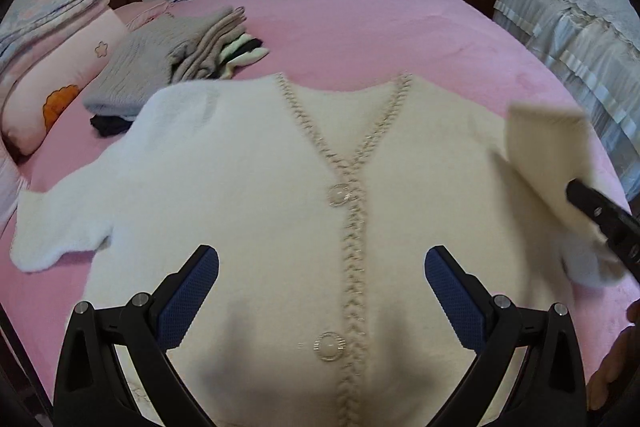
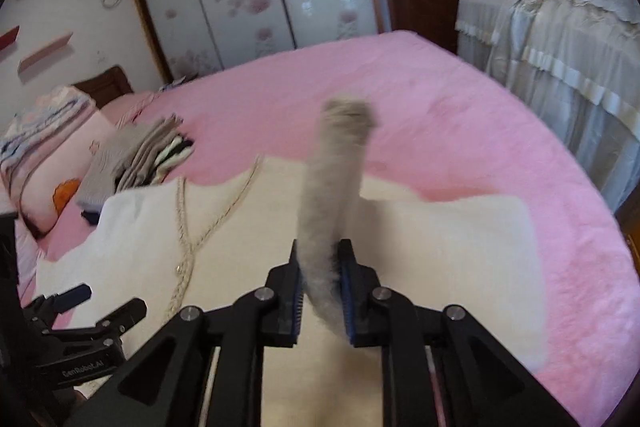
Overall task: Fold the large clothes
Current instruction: 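Fold the held sleeve across the cardigan body and open the right gripper, then grasp the braided front edge of the cardigan with the left gripper, then lift the braided edge and fold that side panel toward the cardigan center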
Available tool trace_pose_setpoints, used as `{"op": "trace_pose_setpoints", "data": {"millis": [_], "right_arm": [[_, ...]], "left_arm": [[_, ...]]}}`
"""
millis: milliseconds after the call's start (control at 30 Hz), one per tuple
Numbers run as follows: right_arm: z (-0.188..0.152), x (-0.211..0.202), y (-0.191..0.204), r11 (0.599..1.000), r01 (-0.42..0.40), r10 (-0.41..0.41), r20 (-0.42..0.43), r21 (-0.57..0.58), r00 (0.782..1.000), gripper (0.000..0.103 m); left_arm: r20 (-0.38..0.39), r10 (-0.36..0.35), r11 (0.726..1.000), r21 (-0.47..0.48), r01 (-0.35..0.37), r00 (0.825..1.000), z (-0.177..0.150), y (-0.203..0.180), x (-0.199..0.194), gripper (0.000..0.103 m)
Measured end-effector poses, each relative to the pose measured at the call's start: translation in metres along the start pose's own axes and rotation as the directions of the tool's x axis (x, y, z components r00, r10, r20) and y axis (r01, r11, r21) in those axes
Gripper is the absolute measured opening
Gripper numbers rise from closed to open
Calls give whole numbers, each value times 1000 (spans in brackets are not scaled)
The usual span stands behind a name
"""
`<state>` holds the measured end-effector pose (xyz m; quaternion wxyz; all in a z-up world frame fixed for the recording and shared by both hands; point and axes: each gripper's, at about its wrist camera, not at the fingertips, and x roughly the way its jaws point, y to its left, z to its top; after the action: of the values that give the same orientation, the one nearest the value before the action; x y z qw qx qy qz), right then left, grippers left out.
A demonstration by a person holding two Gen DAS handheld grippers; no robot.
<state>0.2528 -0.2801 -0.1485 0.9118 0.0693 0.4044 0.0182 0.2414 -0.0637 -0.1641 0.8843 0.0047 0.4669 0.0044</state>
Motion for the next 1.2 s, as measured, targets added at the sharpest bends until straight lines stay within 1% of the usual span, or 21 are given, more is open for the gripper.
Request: {"op": "trace_pose_setpoints", "data": {"millis": [33,100,133,200,300,400,500,567,633,733,767,833,900,967,1000,1033,1067,1133,1200], "right_arm": [[-9,15,11,999,19,-20,-47,-26,999,31],[-26,33,23,999,16,-21,-122,-44,992,33],[-33,35,23,1000,-1,-3,-147,-28,989,33],[-42,29,17,1000,-28,29,-164,9,986,36],[-60,4,1,999,-18,25,-149,51,988,39],[-75,-24,-21,997,31,-22,-133,70,991,39],[-93,-44,-43,992,78,-66,-131,96,989,39],[-103,-52,-56,986,112,-94,-139,126,986,39],[-111,-56,-69,977,131,-106,-150,168,983,39],[-120,-59,-87,961,136,-99,-158,240,982,39],[-121,-57,-90,957,139,-100,-162,255,982,39],[-124,-56,-97,951,144,-101,-165,274,981,39],[-125,-55,-101,947,152,-107,-166,283,980,39],[-127,-55,-106,944,157,-113,-160,290,981,39],[-127,-54,-107,943,162,-119,-160,292,980,39],[-127,-52,-109,941,164,-120,-161,296,980,39],[-126,-50,-110,938,166,-120,-164,303,979,39],[-125,-44,-115,934,159,-110,-163,320,980,39],[-123,-39,-121,931,151,-101,-162,333,982,40]], "left_arm": [[-15,-3,1000,-8,3,1000,-2,7,4,102],[-44,-29,999,-31,27,999,-3,18,11,102],[-52,-48,998,-43,46,997,-4,22,14,102],[-61,-82,995,-54,79,995,-3,23,19,102],[-75,-135,990,-42,132,988,-2,8,24,102],[-78,-196,981,-16,196,977,0,-14,30,102],[-103,-275,961,10,278,956,4,-41,40,102],[-132,-329,942,22,335,935,8,-59,50,102],[-167,-353,931,29,363,920,9,-77,62,102],[-226,-383,916,29,399,896,10,-100,84,102],[-238,-386,914,31,404,891,11,-106,90,102],[-248,-365,920,50,388,897,11,-119,98,102],[-252,-364,916,75,393,897,13,-132,100,102],[-248,-369,911,97,402,896,19,-142,97,78],[-247,-364,909,115,401,898,22,-149,93,50],[-244,-319,925,132,357,916,24,-154,91,29],[-247,-292,932,143,333,924,26,-159,89,17],[-249,-321,927,115,357,914,37,-162,78,14],[-201,-352,922,94,375,914,52,-156,59,13]]}}
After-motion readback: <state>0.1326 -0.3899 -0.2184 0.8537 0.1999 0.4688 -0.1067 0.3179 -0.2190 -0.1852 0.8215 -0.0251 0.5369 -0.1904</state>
